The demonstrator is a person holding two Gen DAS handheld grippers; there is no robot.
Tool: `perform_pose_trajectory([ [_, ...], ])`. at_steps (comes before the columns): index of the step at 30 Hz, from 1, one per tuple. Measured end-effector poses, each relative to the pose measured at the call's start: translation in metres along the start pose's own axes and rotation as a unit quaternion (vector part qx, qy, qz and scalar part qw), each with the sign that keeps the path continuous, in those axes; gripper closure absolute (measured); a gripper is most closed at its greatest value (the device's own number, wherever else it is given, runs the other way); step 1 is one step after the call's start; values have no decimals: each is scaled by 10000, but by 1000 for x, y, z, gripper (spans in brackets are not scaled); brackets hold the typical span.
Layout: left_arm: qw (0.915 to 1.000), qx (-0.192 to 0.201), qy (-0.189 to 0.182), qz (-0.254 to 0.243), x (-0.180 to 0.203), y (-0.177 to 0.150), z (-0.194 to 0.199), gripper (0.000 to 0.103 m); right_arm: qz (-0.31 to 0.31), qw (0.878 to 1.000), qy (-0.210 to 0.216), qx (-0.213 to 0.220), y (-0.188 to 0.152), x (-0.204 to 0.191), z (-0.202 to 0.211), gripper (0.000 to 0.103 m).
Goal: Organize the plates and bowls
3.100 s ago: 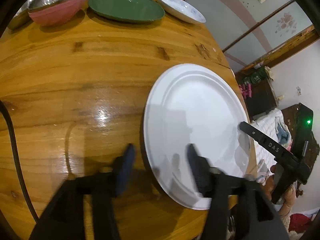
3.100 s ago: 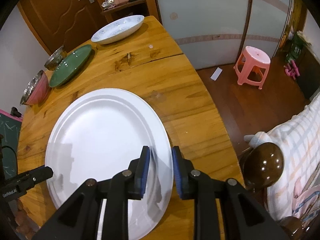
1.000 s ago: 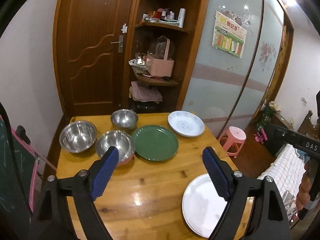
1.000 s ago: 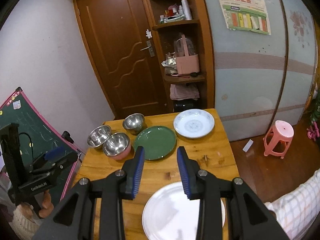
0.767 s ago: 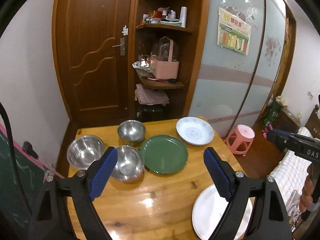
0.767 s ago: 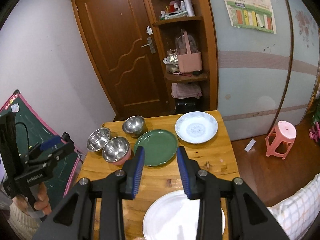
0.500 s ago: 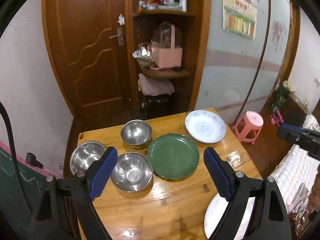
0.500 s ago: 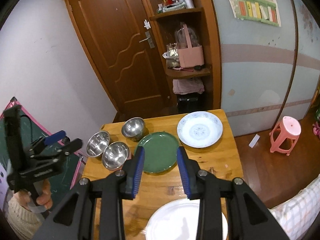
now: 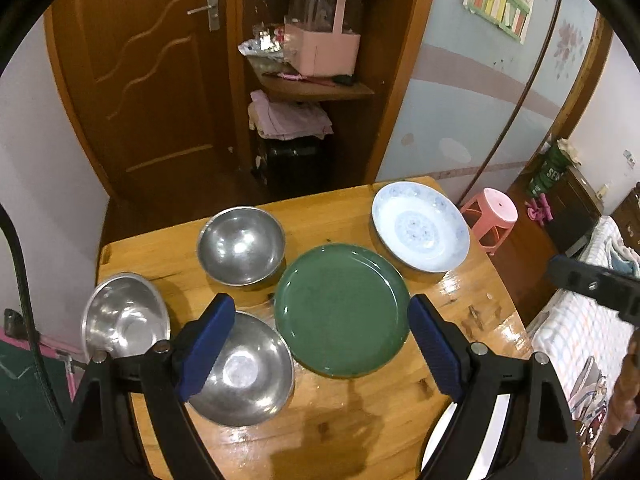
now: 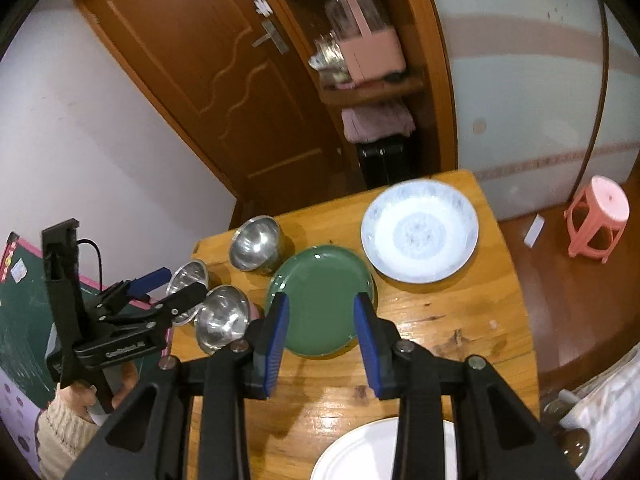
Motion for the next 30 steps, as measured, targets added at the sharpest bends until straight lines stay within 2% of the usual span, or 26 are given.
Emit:
perform_pose_trajectory([
  [11, 9957, -520, -409, 650, -33, 4, -77, 16, -414, 9957, 80, -826, -7, 20, -78, 70],
  [23, 9933, -883, -359, 649, -51, 1, -127, 19, -614, 9896, 73, -1301, -17, 33, -141, 70],
  [25, 9925, -946, -382, 679, -54, 1, -134, 26, -619, 9889, 73, -1348, -17, 33, -147, 70],
  [30, 9908, -1068, -434, 707, -60, -1, -149, 29, -618, 9876, 42, -1442, -18, 35, -159, 70],
])
Point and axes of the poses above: each gripper's, at about its wrist camera, not at the fingertips, and z roughly against the way its jaws point, x to its right, y to its top, the point moved 4 cm from there along -z, roughly the way its jaws point, and after that the axes turned 7 degrees about -y, right-handed, at the moved point
